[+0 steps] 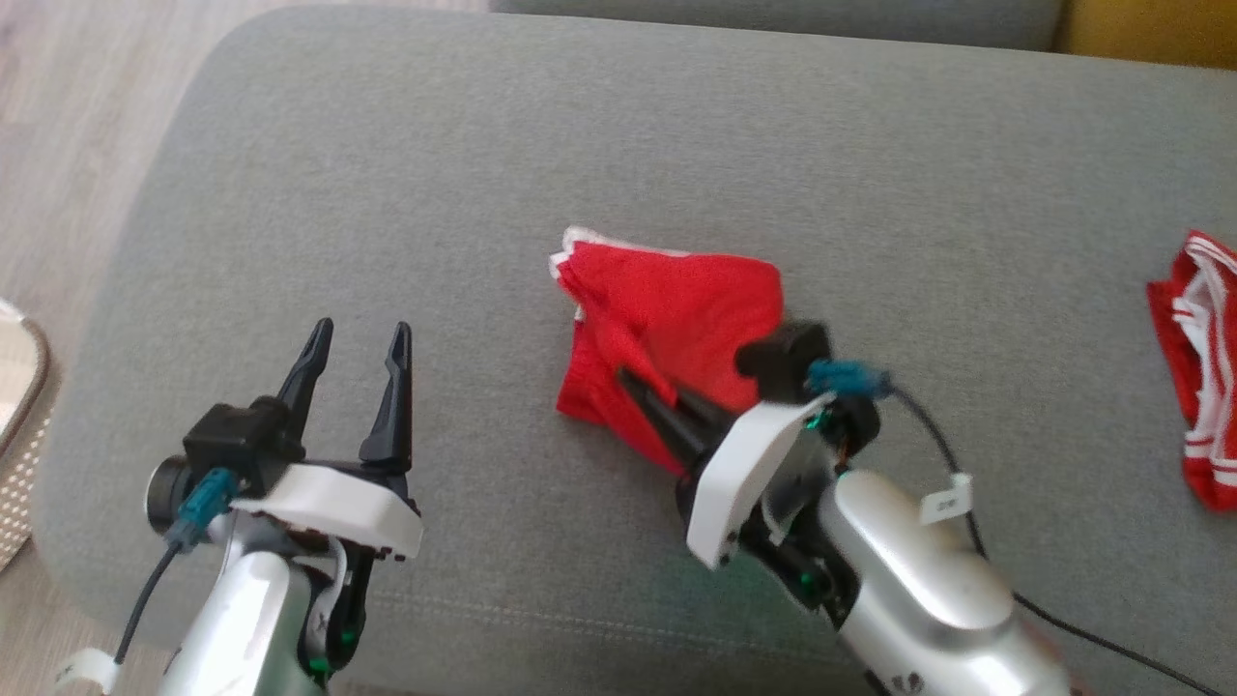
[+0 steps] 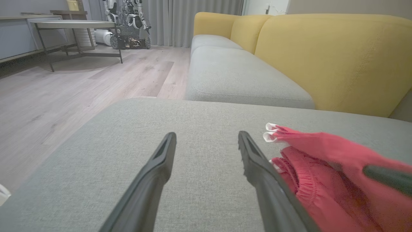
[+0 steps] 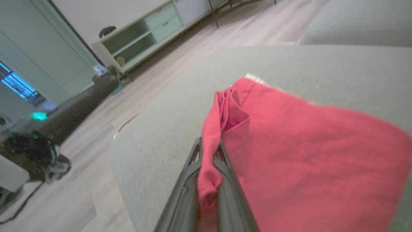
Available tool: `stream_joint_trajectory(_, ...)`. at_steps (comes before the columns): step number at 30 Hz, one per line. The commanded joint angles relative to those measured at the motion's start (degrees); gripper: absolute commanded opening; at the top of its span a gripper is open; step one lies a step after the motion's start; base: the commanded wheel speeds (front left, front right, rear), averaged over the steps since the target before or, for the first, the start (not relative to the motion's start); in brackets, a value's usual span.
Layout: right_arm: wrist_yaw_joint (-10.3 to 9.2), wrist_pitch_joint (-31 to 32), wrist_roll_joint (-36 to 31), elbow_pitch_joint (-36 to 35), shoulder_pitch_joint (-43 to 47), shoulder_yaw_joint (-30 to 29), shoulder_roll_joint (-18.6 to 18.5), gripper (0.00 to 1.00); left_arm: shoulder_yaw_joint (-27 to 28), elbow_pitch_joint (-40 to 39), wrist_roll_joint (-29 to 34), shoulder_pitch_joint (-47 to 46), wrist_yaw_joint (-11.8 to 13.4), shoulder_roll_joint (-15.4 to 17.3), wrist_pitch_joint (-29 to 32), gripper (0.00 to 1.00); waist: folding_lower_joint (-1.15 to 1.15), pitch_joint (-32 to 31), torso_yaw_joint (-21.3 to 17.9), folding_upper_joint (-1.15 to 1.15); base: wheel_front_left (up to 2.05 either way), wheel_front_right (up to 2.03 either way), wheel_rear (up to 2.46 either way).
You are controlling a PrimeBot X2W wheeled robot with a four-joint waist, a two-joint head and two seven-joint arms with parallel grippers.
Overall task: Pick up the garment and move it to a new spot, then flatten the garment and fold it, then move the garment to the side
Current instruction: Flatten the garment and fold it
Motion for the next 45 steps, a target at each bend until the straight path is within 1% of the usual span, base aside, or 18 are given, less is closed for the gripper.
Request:
stream_joint_trajectory(1, -0.3, -0.8, 0.8, -0.6, -2.2, 1.2, 0.7, 0.0, 1.7, -1.6, -0.3, -1.6, 0.2, 0.9, -0.1, 1.0, 0.0, 0.2, 0.6, 0.0, 0.0, 0.0, 0.0)
stream_joint_trajectory(4, -0.3, -2.4, 2.2, 3.4, -3.2, 3.4, 0.7, 0.0, 1.5, -1.4, -0.5, -1.7, 0.2, 0.8, -0.2, 1.0, 0.0, 0.4, 1.3, 0.0, 0.0, 0.0, 0.0)
stream_joint_trajectory(5, -0.3, -3.1, 2.6, 4.2, -3.5, 4.0, 0.7, 0.28, 1.5, -1.4, -0.6, -1.7, 0.2, 0.8, -0.3, 1.0, 0.0, 0.5, 1.4, 0.0, 0.0, 0.0, 0.0)
stream_joint_trajectory(6, -0.3, -3.7, 3.0, 4.9, -3.8, 4.6, 0.7, 0.72, 1.6, -1.3, -0.6, -1.7, 0.2, 0.8, -0.3, 1.0, 0.0, 0.5, 1.3, 0.0, 0.0, 0.0, 0.0)
stream_joint_trajectory(7, -0.3, -4.5, 3.3, 5.3, -4.1, 5.1, 0.7, 1.0, 1.6, -1.3, -0.7, -1.7, 0.3, 0.8, -0.4, 1.0, 0.0, 0.6, 1.3, 0.0, 0.0, 0.0, 0.0)
stream_joint_trajectory(10, -0.3, -6.7, 3.7, 6.1, -4.9, 6.3, 0.7, 1.0, 1.8, -1.2, -0.8, -1.4, 0.5, 1.0, -0.5, 1.0, 0.0, 0.5, 0.6, 0.0, 0.0, 0.0, 0.0)
stream_joint_trajectory(14, -0.3, -9.7, 4.8, 5.0, -5.5, 7.2, 0.7, 1.0, 1.9, -1.2, -0.9, -1.3, 0.7, 1.2, -0.6, 1.0, 0.0, 0.2, -0.3, 0.0, 0.0, 0.0, 0.0)
stream_joint_trajectory(16, -0.3, -11.6, 4.8, 4.1, -5.7, 6.6, 0.7, 1.0, 1.9, -1.3, -1.0, -1.4, 0.8, 1.3, -0.6, 1.0, 0.0, 0.2, -0.8, 0.0, 0.0, 0.0, 0.0)
stream_joint_trajectory(18, -0.3, -13.3, 4.2, 3.6, -5.9, 4.7, 0.7, 1.0, 2.0, -1.5, -1.0, -1.4, 0.9, 1.5, -0.6, 1.0, 0.0, 0.1, -1.3, 0.0, 0.0, 0.0, 0.0)
stream_joint_trajectory(19, -0.3, -13.3, 4.2, 3.6, -5.9, 4.7, 0.7, 1.0, 2.0, -1.5, -1.0, -1.4, 0.9, 1.5, -0.6, 1.0, 0.0, 0.1, -1.3, 0.0, 0.0, 0.0, 0.0)
stream_joint_trajectory(23, -0.3, -16.0, 0.9, 3.6, -5.3, -2.1, 0.7, 1.0, 2.2, -1.7, -1.0, -1.2, 1.3, 1.9, -0.7, 1.0, 0.0, -0.2, -2.2, 0.0, 0.0, 0.0, 0.0)
stream_joint_trajectory(29, -0.3, -17.1, -8.4, 2.5, -1.1, -16.5, 0.7, 1.0, 2.4, -2.5, -1.0, -0.6, 1.9, 2.7, -0.5, 1.0, 0.0, -0.7, -3.7, 0.0, 0.0, 0.0, 0.0)
stream_joint_trajectory(32, -0.3, -16.3, -13.3, -0.4, 2.5, -23.8, 0.7, 1.0, 2.5, -2.9, -0.9, -0.2, 2.2, 3.1, -0.3, 1.0, 0.0, -1.0, -4.4, 0.0, 0.0, 0.0, 0.0)
stream_joint_trajectory(35, -0.3, -15.2, -17.3, -5.2, 6.5, -29.6, 0.7, 1.0, 2.4, -3.4, -0.8, 0.3, 2.5, 3.4, -0.1, 1.0, 0.0, -1.5, -5.0, 0.0, 0.0, 0.0, 0.0)
stream_joint_trajectory(40, -0.3, -12.2, -21.0, -14.2, 13.3, -35.6, 0.7, 1.0, 2.1, -4.0, -0.6, 0.7, 2.8, 3.9, 0.3, 1.0, 0.0, -1.8, -5.6, 0.0, 0.0, 0.0, 0.0)
stream_joint_trajectory(45, -0.3, -9.5, -21.5, -21.1, 18.8, -37.1, 0.7, 1.0, 1.9, -4.3, -0.7, 0.9, 2.9, 4.2, 0.5, 1.0, 0.0, -1.9, -6.1, 0.0, 0.0, 0.0, 0.0)
